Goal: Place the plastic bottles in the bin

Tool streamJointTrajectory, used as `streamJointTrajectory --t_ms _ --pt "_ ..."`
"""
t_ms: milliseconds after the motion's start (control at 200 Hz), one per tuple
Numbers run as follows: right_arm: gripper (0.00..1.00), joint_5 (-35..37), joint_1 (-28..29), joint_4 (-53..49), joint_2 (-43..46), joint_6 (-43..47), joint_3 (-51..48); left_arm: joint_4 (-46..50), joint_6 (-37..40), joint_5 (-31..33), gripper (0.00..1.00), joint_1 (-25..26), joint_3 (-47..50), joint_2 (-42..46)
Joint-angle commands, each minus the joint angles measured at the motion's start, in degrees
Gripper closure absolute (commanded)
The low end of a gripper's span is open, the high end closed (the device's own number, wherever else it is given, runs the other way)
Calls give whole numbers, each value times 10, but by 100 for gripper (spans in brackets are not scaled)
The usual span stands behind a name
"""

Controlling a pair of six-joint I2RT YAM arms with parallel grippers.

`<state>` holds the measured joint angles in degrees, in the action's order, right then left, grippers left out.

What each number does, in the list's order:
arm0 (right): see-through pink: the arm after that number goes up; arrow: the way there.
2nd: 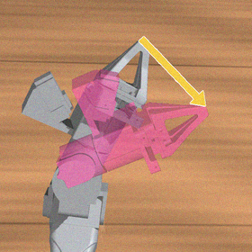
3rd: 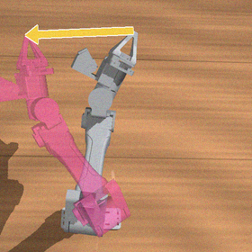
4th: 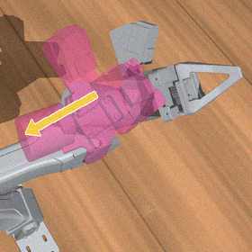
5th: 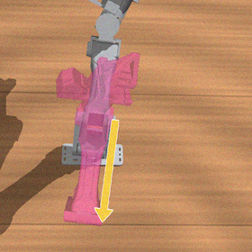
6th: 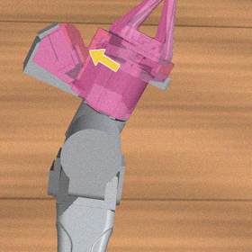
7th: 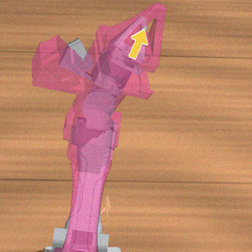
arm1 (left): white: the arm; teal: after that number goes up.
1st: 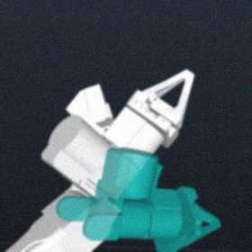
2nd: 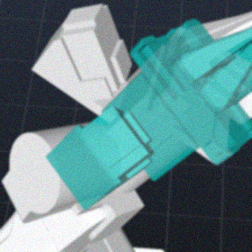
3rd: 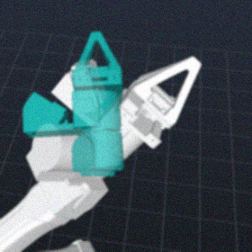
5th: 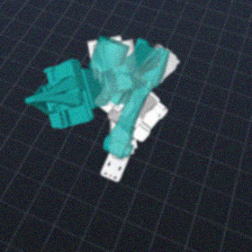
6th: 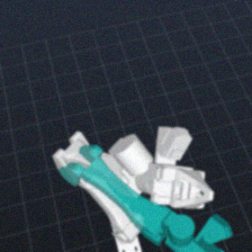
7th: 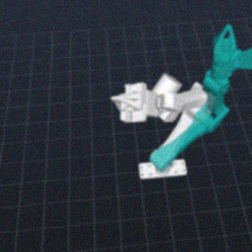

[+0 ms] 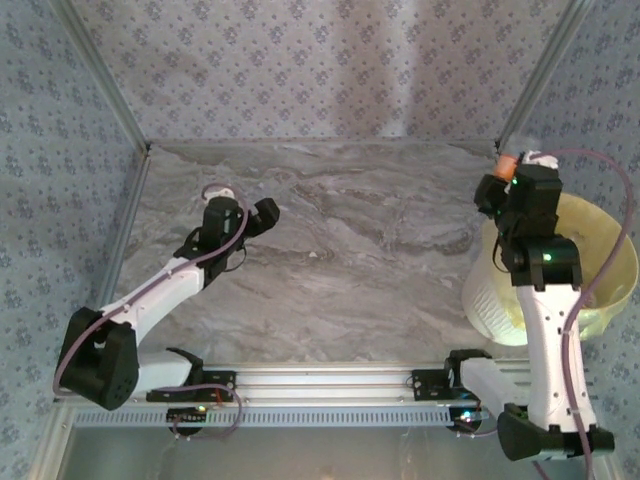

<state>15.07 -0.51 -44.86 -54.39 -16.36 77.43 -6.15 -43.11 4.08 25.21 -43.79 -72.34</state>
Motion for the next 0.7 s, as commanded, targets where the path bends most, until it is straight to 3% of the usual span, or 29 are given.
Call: streamJointTrajectory --t_ms 0,210,400,694 --pt "57 7 -47 -85 15 25 18 3 7 -9 2 10 -33 -9" --pt "56 27 -155 -152 16 57 42 13 4 -21 2 19 -63 -34" --pt "55 66 -204 -198 9 84 47 24 6 -27 2 21 -76 -36" --pt "54 42 -289 -195 -1 118 26 43 8 -35 2 22 -92 -38"
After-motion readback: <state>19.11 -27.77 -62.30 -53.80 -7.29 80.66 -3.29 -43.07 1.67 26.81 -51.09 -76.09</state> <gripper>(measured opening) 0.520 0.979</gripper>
